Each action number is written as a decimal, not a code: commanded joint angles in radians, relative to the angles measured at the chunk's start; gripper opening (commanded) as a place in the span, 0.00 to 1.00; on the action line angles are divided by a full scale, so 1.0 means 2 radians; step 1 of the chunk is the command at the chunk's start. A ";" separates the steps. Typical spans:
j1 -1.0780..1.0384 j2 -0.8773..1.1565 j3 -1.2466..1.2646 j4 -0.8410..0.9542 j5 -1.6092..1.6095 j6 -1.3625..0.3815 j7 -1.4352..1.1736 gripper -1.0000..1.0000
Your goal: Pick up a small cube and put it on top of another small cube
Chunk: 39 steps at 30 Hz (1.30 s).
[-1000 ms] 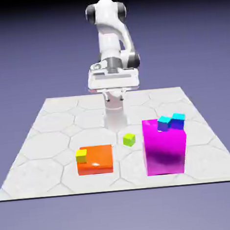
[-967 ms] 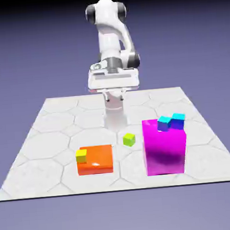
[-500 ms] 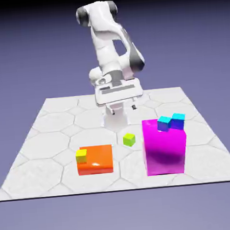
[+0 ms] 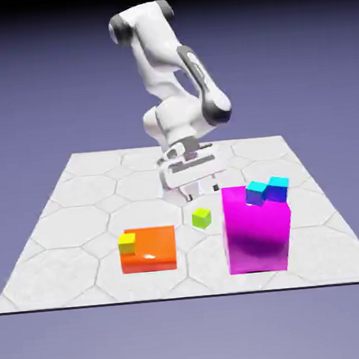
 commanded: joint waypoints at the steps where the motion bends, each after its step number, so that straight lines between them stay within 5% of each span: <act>1: 0.014 0.002 -0.009 -0.002 0.018 0.003 -0.022 0.50; 26: 0.330 0.052 -0.217 -0.056 0.437 0.069 -0.531 0.50; 39: 0.430 0.288 -0.240 -0.040 0.494 -0.147 -0.487 0.50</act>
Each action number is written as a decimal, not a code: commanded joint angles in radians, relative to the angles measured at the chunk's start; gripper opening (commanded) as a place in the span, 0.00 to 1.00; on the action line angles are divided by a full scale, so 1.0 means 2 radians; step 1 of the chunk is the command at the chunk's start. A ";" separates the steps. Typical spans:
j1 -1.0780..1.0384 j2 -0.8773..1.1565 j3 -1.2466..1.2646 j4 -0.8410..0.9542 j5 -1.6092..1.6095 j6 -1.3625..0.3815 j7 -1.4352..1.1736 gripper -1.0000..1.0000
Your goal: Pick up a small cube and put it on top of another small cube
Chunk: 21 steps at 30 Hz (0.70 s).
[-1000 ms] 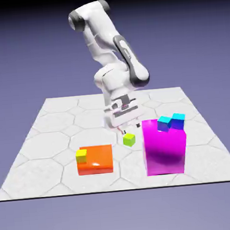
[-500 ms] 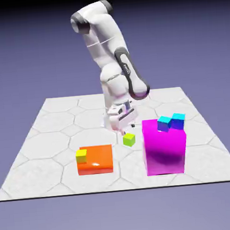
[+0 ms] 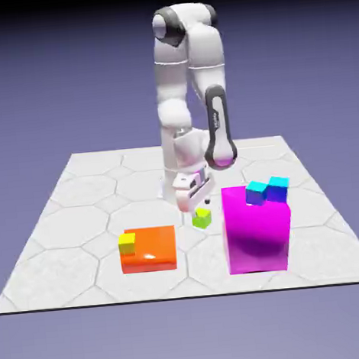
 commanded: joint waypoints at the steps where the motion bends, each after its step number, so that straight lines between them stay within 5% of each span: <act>1: 0.008 0.018 -0.002 0.001 0.004 -0.017 0.003 0.50; 9: 0.064 0.151 -0.015 0.010 0.036 -0.139 0.028 0.50; 10: 0.064 0.151 -0.015 0.010 0.036 -0.139 0.028 0.00; 21: -0.013 -0.030 0.003 -0.002 -0.007 0.028 -0.006 0.00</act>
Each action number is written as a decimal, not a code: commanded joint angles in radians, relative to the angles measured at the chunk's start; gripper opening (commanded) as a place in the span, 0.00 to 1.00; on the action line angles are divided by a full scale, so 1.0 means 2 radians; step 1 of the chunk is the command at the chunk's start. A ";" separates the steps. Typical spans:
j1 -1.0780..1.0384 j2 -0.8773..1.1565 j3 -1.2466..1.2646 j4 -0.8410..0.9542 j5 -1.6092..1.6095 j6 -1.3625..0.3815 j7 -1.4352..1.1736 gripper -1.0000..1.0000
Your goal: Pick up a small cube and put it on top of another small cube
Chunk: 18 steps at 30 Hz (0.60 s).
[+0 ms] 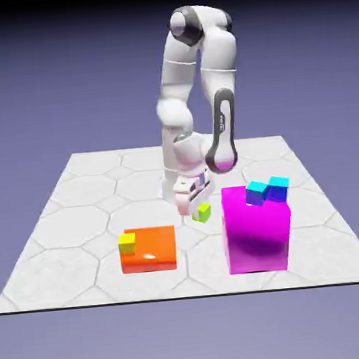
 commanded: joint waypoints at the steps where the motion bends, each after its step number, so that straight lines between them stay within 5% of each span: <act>1: -0.008 -0.018 0.002 -0.001 -0.005 0.017 -0.003 0.00; 11: -0.084 -0.199 0.020 -0.013 -0.048 0.184 -0.037 0.00; 18: -0.189 -0.175 0.069 0.035 -0.144 0.117 0.100 0.00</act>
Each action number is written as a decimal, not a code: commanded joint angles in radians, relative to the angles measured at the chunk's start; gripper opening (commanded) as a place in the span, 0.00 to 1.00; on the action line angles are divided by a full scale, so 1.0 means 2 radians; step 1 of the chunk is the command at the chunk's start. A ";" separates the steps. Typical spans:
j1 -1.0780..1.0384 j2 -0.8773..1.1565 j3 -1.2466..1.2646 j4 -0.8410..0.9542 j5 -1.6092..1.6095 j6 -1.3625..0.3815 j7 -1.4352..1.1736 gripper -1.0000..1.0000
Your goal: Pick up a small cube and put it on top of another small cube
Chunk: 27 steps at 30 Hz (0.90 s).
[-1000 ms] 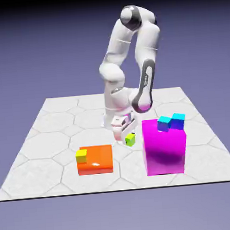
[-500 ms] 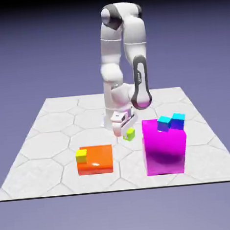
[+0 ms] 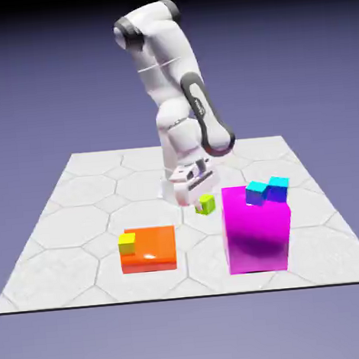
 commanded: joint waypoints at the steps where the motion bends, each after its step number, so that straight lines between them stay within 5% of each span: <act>1: -0.018 0.006 0.006 0.007 -0.014 -0.009 0.022 0.00; 27: -0.395 0.026 0.174 0.192 -0.500 -0.390 0.382 0.00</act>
